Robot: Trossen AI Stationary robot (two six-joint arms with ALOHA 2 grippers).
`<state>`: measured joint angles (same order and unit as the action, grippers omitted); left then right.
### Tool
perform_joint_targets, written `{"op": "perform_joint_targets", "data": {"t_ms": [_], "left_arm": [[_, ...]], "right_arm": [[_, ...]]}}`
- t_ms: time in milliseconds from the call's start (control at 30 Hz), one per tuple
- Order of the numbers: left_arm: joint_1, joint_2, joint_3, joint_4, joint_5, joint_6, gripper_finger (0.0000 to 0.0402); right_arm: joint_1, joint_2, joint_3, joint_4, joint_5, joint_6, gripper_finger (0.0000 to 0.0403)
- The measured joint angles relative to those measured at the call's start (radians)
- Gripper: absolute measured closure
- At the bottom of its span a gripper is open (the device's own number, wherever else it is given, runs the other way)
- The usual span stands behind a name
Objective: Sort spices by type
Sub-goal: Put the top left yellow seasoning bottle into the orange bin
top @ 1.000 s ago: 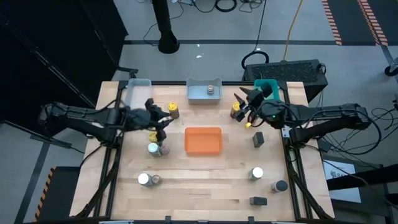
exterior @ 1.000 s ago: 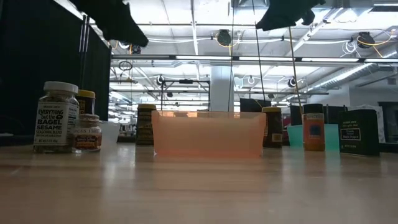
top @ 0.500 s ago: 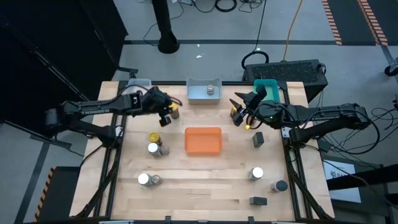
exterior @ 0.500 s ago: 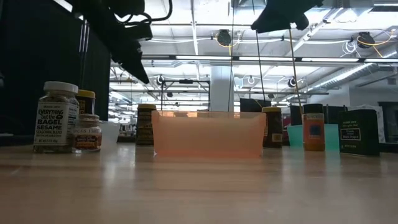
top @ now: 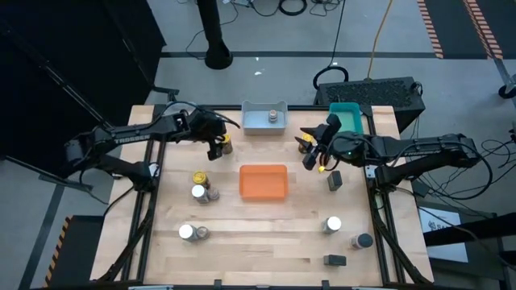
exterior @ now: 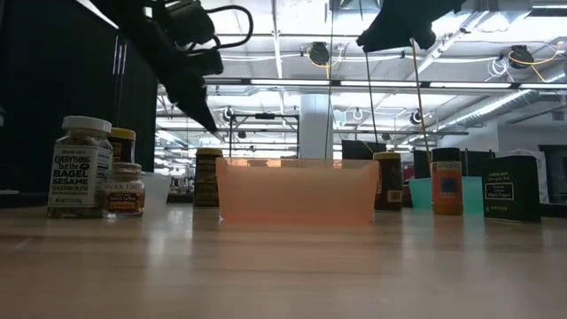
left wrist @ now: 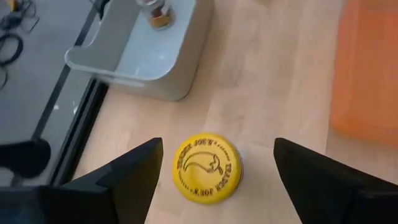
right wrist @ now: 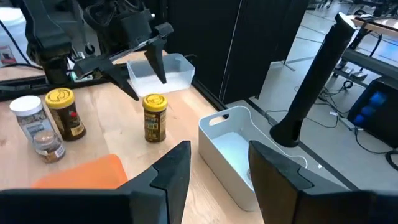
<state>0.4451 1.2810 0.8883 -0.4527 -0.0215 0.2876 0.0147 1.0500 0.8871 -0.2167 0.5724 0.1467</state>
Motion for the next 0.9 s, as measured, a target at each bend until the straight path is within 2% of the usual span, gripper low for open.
{"op": "perform_joint_targets", "data": {"t_ms": [300,400,733,900], "left_arm": [[0.088,0.057,0.000,0.045,0.027,0.029,0.0084],[0.117,0.074,-0.001,0.042,0.100,0.006,0.0084],[0.127,0.118,-0.006,0.063,0.137,0.001,0.0084],[0.127,0.130,-0.015,0.026,0.124,0.010,0.0084]], "right_arm": [[0.000,0.000,0.000,-0.040,0.001,0.000,0.0259],[-0.002,0.000,0.000,-0.043,0.001,0.000,0.0259],[-0.002,0.000,0.000,-0.044,0.002,-0.001,0.0259],[-0.002,0.000,0.000,-0.044,0.003,-0.005,0.0259]]}}
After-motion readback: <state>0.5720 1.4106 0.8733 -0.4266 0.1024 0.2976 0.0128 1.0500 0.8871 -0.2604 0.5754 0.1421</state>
